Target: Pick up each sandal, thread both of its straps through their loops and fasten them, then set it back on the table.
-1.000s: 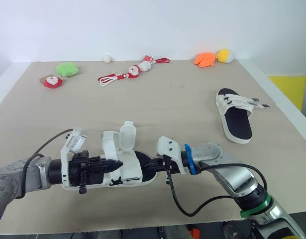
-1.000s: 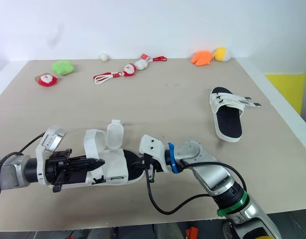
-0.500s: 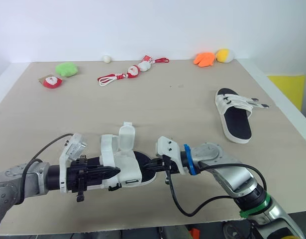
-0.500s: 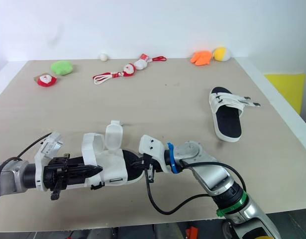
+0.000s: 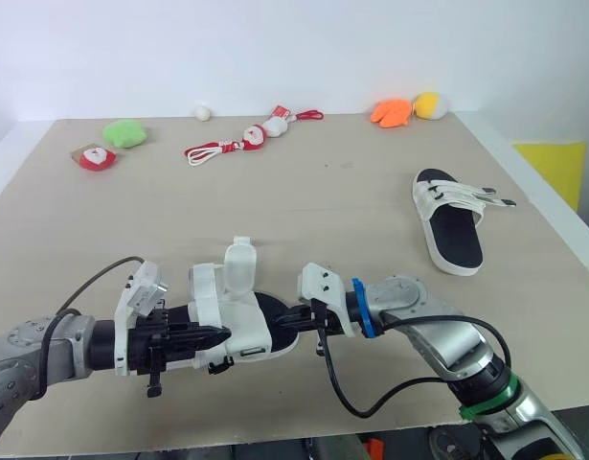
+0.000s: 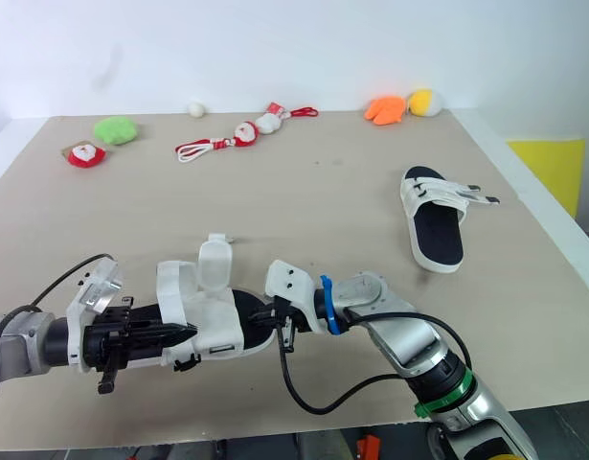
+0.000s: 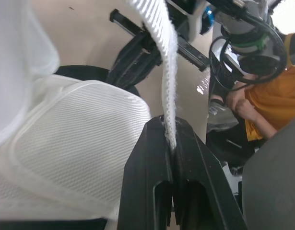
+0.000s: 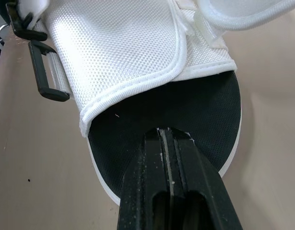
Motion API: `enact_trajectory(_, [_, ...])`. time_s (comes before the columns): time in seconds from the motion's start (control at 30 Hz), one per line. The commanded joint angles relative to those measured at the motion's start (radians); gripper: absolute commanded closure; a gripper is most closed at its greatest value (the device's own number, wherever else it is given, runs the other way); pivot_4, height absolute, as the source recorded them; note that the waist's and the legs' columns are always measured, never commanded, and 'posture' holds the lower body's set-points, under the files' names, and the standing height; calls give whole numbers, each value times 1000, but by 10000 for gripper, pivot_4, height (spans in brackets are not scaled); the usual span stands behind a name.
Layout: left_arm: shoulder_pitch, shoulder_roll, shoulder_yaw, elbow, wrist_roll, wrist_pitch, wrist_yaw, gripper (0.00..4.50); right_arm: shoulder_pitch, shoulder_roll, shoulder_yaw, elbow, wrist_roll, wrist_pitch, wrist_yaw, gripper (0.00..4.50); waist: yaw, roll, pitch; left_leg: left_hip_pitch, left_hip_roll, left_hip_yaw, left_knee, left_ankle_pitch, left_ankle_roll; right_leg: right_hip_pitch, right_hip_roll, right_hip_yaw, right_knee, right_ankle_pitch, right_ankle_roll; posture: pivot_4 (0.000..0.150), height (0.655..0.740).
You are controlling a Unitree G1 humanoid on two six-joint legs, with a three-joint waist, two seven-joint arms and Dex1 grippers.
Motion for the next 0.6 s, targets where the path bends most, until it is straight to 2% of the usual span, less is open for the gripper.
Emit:
enact_trajectory(0.03, [22, -3, -24, -50, 26, -4, -5, 44525, 18, -8, 27, 47, -25, 32, -25, 45000, -1, 0, 0, 0, 0, 0, 0, 0, 0, 0, 0, 0, 0, 0, 0, 1500, 7400])
enact_trajectory(0.23, [19, -3, -21, -76, 11, 2, 2, 44525, 15, -6, 26, 48, -24, 34, -23, 45000, -1, 0, 0, 0, 0, 0, -1, 0, 0, 0, 1, 0, 0, 0, 0, 1500, 7400])
enact_trajectory(0.4, [58, 22, -30, -79, 76, -11, -18, 44525, 15, -5, 27, 45, -23, 39, -23, 45000, -2, 0, 0, 0, 0, 0, -1, 0, 0, 0, 1, 0, 0, 0, 0, 1500, 7400])
enact_trajectory(0.5, [70, 19, -18, -81, 91, -14, -8, 35726, 15, -3, 27, 44, -22, 41, -24, 45000, -2, 0, 0, 0, 1, 0, -1, 0, 0, 0, 1, 0, 0, 0, 0, 1500, 7400])
enact_trajectory(0.6, [98, 21, 48, -87, 60, -12, -12, 21396, 17, -1, 30, 41, -22, 42, -25, 45000, -2, 0, 0, 0, 1, 0, -1, 0, 0, 0, 1, 0, 0, 0, 0, 1500, 7400])
